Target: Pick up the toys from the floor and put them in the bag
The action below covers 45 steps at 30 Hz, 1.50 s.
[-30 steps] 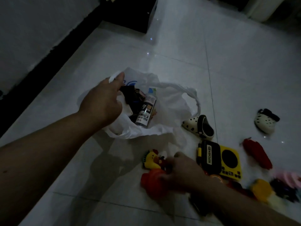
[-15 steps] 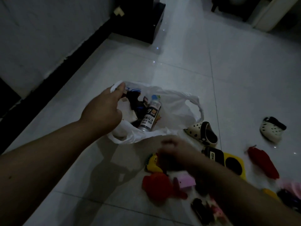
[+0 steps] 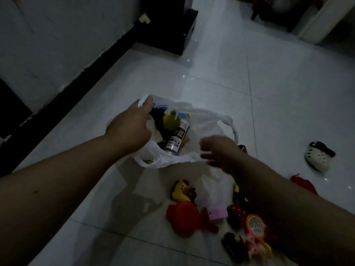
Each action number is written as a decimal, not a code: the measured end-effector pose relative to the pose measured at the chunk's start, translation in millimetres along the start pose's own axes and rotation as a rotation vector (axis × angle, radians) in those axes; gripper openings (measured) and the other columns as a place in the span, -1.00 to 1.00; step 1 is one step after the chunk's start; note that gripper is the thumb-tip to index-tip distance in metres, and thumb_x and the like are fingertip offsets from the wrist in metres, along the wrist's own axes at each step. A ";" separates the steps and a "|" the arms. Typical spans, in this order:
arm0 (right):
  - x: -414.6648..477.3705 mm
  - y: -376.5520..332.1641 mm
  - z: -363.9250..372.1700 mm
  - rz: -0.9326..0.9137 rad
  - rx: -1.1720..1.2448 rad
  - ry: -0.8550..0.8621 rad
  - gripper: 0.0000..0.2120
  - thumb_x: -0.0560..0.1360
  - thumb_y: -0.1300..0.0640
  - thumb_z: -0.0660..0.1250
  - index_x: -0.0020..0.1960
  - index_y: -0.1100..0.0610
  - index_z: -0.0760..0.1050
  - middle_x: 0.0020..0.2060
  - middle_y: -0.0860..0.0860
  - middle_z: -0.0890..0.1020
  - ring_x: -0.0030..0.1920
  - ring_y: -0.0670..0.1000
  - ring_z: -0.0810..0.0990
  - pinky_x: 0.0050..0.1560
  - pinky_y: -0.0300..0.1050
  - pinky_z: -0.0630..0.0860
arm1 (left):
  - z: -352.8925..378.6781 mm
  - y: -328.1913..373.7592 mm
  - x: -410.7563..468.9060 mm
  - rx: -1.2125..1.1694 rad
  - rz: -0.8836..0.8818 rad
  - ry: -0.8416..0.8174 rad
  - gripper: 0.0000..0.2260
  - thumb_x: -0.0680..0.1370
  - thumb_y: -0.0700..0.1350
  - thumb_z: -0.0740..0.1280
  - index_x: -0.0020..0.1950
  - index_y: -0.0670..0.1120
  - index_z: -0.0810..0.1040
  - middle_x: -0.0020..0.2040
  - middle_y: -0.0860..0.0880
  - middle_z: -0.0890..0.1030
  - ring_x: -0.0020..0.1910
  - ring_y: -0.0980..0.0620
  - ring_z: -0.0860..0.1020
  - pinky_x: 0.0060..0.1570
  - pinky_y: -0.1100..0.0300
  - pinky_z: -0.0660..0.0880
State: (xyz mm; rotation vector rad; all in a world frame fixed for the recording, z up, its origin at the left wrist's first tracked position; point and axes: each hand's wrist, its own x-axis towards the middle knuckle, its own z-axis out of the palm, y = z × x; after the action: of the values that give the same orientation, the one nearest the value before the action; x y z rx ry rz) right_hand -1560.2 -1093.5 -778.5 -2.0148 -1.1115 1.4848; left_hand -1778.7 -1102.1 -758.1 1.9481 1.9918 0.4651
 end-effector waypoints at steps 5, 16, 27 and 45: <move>-8.8 94.0 0.9 -0.137 -0.764 -0.148 -0.66 0.53 0.10 0.32 0.29 0.11 0.46 0.16 0.05 0.59 0.10 -0.02 0.57 0.06 -0.16 0.49 | -3.3 5.4 -1.7 -0.015 -0.030 -0.002 -0.25 0.49 -0.25 0.28 0.56 0.00 -0.05 0.53 -0.10 0.18 0.37 -0.12 0.36 0.18 0.07 0.40; 39.1 142.0 69.3 -0.057 -0.845 -0.055 -0.18 0.33 -0.10 0.49 0.45 -0.01 0.16 0.28 0.15 0.28 0.18 0.16 0.44 0.19 -0.05 0.46 | 0.0 1.0 -4.8 0.010 -0.017 0.014 -0.28 0.49 -0.26 0.24 0.56 0.00 -0.04 0.54 -0.08 0.15 0.39 -0.10 0.33 0.18 0.15 0.36; 35.6 115.3 31.9 -0.198 -0.558 -0.177 -0.69 0.52 0.07 0.34 0.23 0.12 0.43 -0.01 0.08 0.57 -0.08 0.01 0.58 -0.16 -0.24 0.49 | 4.2 4.3 -5.3 -0.007 0.002 0.002 -0.26 0.48 -0.27 0.27 0.56 0.01 -0.04 0.55 -0.06 0.13 0.40 -0.07 0.31 0.20 0.14 0.35; -5.4 172.4 -21.4 -0.254 -1.026 -0.317 -0.54 0.47 0.00 0.36 0.33 -0.01 0.38 0.16 -0.01 0.50 -0.03 -0.05 0.61 -0.03 -0.14 0.61 | 4.3 1.7 -4.8 -0.024 0.009 -0.003 -0.27 0.48 -0.27 0.24 0.56 0.01 -0.03 0.54 -0.08 0.15 0.39 -0.10 0.33 0.21 0.13 0.34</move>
State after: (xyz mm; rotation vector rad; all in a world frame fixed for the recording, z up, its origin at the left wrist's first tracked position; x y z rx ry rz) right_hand -1478.9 -1198.9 -890.2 -2.0721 -2.5398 1.2184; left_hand -1775.1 -1106.8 -761.2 1.9428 1.9674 0.4859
